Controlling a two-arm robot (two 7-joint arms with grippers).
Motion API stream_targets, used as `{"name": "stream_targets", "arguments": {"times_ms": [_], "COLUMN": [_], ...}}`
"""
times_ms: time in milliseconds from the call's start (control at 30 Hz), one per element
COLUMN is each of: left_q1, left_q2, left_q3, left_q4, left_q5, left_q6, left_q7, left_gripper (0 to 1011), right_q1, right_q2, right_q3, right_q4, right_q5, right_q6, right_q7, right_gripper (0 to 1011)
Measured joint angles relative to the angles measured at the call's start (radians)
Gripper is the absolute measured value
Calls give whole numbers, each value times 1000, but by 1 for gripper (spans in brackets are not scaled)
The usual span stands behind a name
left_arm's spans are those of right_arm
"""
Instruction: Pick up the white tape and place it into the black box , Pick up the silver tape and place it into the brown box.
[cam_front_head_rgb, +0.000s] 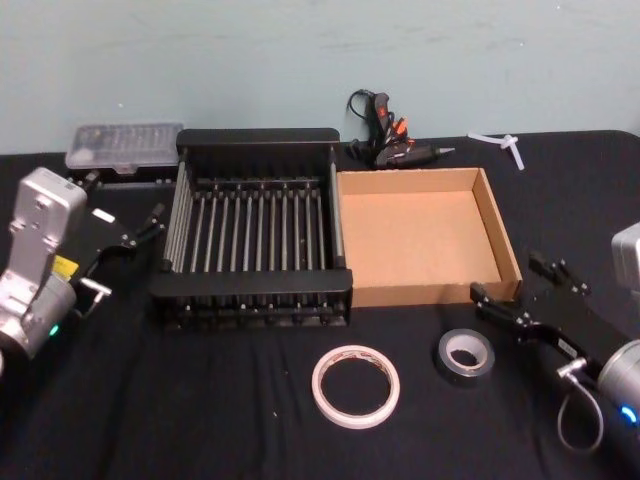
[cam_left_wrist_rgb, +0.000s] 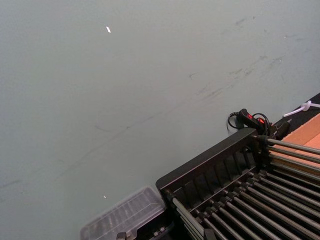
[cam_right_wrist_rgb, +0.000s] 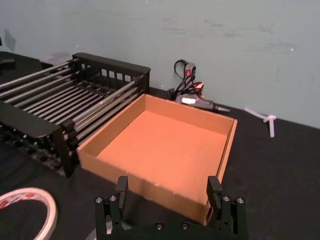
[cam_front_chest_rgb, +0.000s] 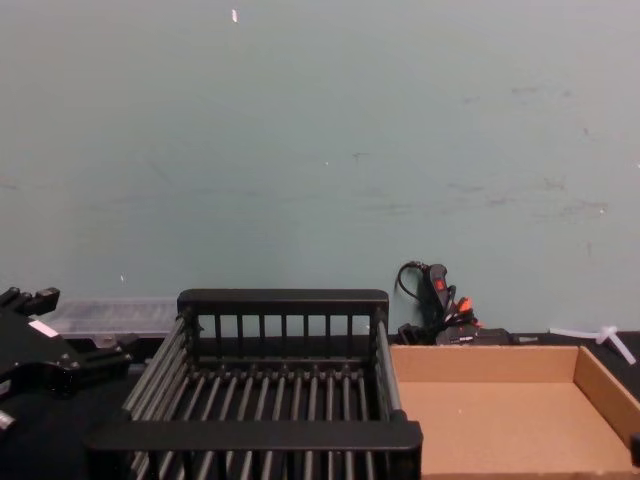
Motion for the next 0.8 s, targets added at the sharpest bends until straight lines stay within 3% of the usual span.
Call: {"name": "stream_targets", "arguments": {"times_ms": [367, 800], "left_q1": [0, 0], "left_q2": [0, 0], "left_q3": [0, 0], "left_q4": [0, 0], "left_q5": [0, 0], "left_q6": [0, 0], "left_q7": [0, 0], "left_gripper": [1001, 1001], "right_q1": [-48, -49], "right_q2": [-2, -29], "right_q3": [20, 24], "right_q4": [-21, -7], "right_q5": [-1, -27], "right_q6": [32, 83], "right_q7": [26, 48], "right_gripper": [1002, 1002]}}
